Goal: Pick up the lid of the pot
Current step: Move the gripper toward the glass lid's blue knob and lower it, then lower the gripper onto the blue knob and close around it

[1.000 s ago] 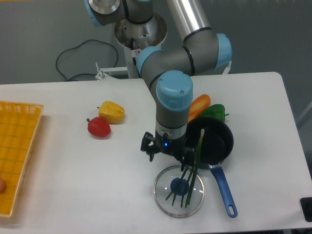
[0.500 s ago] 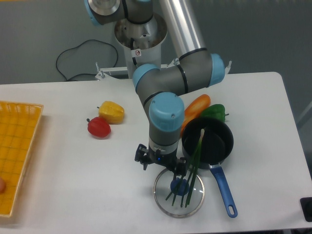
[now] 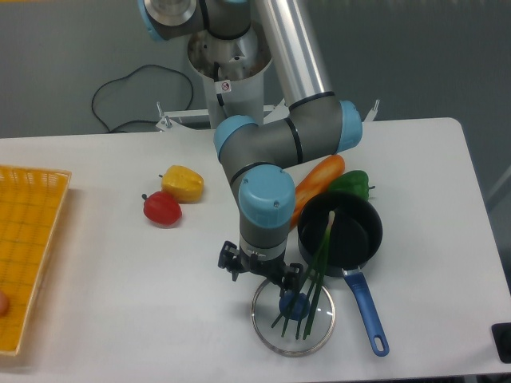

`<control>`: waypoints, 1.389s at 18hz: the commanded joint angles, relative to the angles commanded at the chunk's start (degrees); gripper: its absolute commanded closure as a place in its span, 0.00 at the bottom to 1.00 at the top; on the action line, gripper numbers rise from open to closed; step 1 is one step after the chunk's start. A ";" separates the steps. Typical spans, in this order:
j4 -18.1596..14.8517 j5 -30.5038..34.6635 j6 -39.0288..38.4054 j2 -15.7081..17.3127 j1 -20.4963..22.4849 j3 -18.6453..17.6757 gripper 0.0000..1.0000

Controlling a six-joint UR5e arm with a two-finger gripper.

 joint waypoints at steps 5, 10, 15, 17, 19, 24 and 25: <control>0.09 0.35 0.18 -0.79 0.88 0.44 0.00; 0.35 0.44 1.32 -1.67 2.28 0.53 0.00; 0.35 0.62 1.50 -2.55 2.81 1.76 0.00; 0.35 0.62 1.50 -2.64 2.81 1.76 0.00; 0.35 0.53 1.50 -2.64 3.07 1.84 0.00; 0.35 0.53 1.50 -2.81 3.69 2.72 0.00; 0.53 0.53 1.50 -3.07 3.69 2.81 0.00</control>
